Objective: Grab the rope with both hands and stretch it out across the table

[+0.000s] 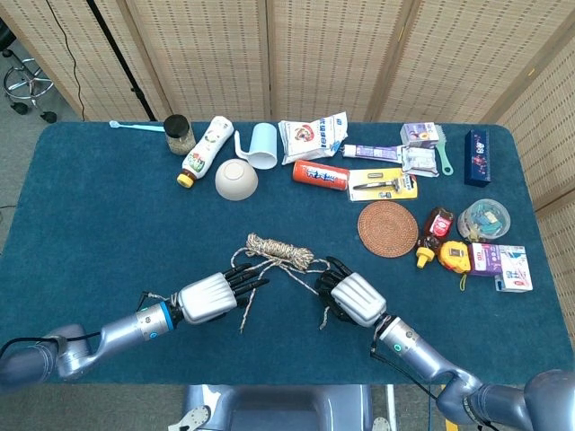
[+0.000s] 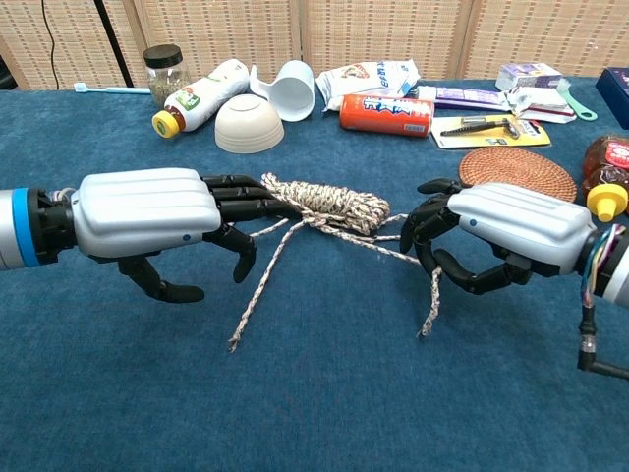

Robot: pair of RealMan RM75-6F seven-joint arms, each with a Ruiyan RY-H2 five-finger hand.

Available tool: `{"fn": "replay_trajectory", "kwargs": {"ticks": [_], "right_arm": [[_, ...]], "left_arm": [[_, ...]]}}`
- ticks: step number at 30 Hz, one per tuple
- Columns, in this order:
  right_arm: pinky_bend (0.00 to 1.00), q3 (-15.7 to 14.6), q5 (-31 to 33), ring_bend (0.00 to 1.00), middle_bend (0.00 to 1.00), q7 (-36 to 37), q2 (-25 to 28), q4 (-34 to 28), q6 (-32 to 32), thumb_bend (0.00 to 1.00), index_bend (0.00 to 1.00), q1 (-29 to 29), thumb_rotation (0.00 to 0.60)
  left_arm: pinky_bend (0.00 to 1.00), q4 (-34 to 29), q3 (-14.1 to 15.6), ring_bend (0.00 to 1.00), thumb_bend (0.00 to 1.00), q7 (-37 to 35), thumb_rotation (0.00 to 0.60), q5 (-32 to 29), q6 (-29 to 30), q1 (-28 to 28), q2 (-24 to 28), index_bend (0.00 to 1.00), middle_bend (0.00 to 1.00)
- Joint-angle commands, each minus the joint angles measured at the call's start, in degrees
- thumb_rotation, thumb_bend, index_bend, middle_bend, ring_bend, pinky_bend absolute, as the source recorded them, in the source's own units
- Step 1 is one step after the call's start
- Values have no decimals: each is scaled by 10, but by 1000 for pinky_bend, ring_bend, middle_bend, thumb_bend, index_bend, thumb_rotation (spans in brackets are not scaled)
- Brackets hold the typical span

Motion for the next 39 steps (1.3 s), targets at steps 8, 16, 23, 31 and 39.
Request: {"fn": "replay_trajectory", "kwargs": {"ticks": [8, 16, 23, 31, 39], "right_arm": [[0, 0, 1, 249, 335, 3, 4, 2, -5, 610, 604, -5, 600], [0, 1, 1, 249, 335, 8, 3, 7, -8, 610, 604, -7, 600], [0, 1, 2, 249, 335, 12, 4, 10, -10, 609, 607, -9, 600], [0, 3, 1, 249, 335, 16, 3, 12, -12, 610, 611, -11, 600], [0, 3, 1, 249, 335, 18, 4, 13, -11, 610, 611, -13, 600]], "left_arm": [[0, 42, 14, 0, 288, -4, 600, -22, -5, -10, -48, 473, 0], [0, 59, 20, 0, 288, -4, 600, -37, -8, -18, -70, 475, 0], [0, 67, 26, 0, 320, -5, 600, -48, -13, -23, -80, 474, 0], [0, 71, 32, 0, 400, -7, 600, -57, -15, -29, -85, 485, 0], [0, 70, 36, 0, 445, -3, 600, -67, -19, -34, -86, 483, 0]]}}
